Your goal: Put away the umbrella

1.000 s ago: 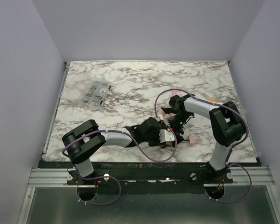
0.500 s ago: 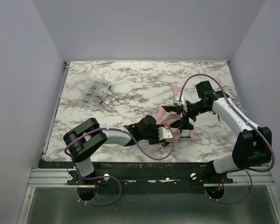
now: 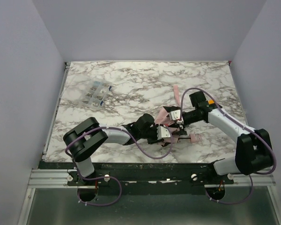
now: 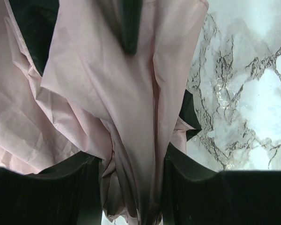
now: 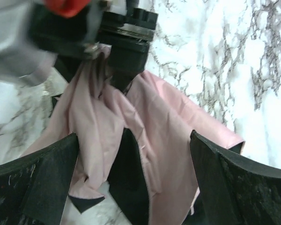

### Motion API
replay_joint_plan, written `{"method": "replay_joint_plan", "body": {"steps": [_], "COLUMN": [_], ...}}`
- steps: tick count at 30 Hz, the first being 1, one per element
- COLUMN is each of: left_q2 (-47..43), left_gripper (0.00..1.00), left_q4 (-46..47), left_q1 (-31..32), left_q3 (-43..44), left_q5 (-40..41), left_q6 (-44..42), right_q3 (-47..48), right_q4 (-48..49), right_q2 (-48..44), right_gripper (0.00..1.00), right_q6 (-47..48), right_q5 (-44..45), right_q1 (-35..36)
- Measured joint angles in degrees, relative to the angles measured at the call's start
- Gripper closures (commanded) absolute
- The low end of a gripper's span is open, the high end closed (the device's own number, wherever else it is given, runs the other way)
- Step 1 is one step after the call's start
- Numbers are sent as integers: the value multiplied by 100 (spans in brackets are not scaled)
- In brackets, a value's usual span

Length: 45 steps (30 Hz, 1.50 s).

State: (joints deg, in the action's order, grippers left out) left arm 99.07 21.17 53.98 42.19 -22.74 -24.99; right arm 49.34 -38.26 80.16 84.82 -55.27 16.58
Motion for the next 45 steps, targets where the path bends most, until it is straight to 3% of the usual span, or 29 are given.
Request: {"method": "replay_joint_plan", "body": {"steps": [7,9,11,17,19,23,30,36,38,39,45], "left_q2": [35,52,70,138,146,149,20,-695,-907,-957,-1152], "left_gripper": [63,63,63,62,58,48,33,20,4,2,1], "left_q4": [72,138,186,210,214,302,922,1784,1993,2026,2240], "left_q1": [-70,-103,-133,-225,-236,-260,-243,-229,-240,-240,-254], "left_q3": [-7,-33,-44,7,13,-15,-444,-1504,-1797,-1851,-2024], "left_q5": [-160,-240,-302,-442,-442,-426,-295,85,212,245,476], "left_q6": [37,61,94,326,420,658,1014,922,765,730,323], "right_q3": [-129,-192,-195,83,247,527,846,1093,1193,1235,1281], "right_q4": [992,1067,1082,555,267,-205,-457,-667,-772,-815,-859], "right_q2": [566,708,785,1132,1307,1596,1917,2177,2269,2306,2345], "right_gripper": [0,5,13,52,67,86,89,89,89,89,89], "right_q6": [-463,-538,-581,-584,-584,-597,-778,-986,-1043,-1064,-1152], "right_q5": [629,750,791,916,955,955,931,866,863,861,861], "right_q1": [334,343,356,439,479,492,553,597,595,595,592]}}
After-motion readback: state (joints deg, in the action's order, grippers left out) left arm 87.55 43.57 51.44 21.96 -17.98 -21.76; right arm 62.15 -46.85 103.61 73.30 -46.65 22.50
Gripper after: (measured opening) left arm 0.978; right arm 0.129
